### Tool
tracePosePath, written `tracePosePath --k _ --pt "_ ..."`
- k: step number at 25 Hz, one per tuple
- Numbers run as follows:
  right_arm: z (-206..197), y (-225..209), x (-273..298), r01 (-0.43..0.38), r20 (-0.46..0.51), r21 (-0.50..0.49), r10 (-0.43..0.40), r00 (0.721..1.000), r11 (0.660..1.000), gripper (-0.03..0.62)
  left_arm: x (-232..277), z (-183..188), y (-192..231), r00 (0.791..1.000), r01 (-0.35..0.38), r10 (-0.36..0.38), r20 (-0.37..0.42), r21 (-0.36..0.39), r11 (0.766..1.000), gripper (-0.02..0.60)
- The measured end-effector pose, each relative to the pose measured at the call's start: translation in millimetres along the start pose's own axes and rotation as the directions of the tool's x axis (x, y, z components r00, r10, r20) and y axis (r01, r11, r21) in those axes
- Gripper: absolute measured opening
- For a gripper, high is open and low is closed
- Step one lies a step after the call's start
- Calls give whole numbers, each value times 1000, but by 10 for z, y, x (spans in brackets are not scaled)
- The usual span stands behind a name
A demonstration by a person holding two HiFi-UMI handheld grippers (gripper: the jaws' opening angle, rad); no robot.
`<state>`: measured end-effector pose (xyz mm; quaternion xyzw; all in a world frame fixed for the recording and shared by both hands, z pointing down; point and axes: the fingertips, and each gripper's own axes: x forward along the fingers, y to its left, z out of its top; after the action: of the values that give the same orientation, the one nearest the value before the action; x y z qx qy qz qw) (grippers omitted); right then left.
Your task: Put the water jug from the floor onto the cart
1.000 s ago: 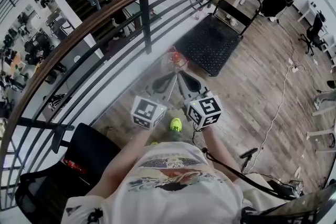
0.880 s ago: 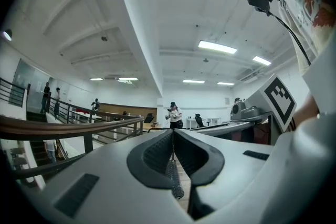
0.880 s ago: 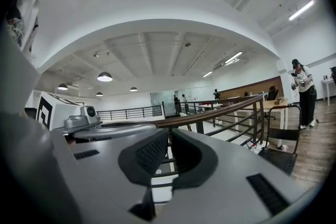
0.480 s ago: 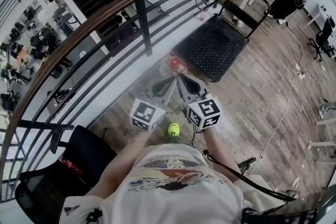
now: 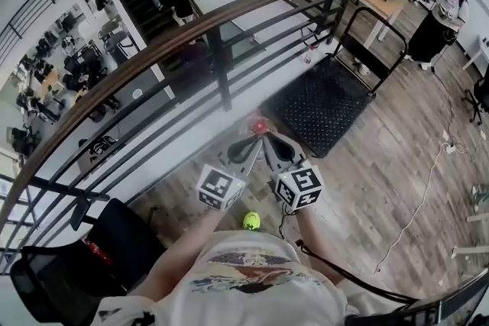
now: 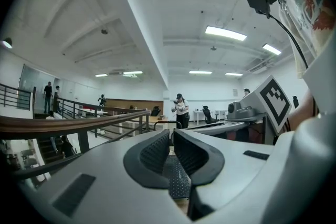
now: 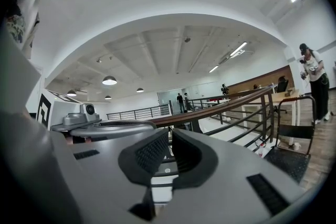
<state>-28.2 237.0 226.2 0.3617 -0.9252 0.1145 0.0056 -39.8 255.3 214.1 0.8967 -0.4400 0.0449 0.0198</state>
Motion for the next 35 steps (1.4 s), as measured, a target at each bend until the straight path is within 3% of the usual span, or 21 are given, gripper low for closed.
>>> tracePosePath --k 10,22,31,35 --pt "55 -232 125 -1 9 -2 1 1000 1000 31 245 15 120 1000 -29 29 8 -2 1000 14" --pt "51 -702 584 20 -28 -15 -20 999 1000 31 738 -88 524 1000 -6 6 12 -26 1000 14" --pt "202 -1024 1279 25 -79 -60 -30 996 998 31 1127 -59 1227 999 -16 18 29 -44 999 37" --pt "213 -1192 1668 31 -106 -70 -38 994 997 31 1317 -74 1577 1000 11 -10 28 -41 999 40"
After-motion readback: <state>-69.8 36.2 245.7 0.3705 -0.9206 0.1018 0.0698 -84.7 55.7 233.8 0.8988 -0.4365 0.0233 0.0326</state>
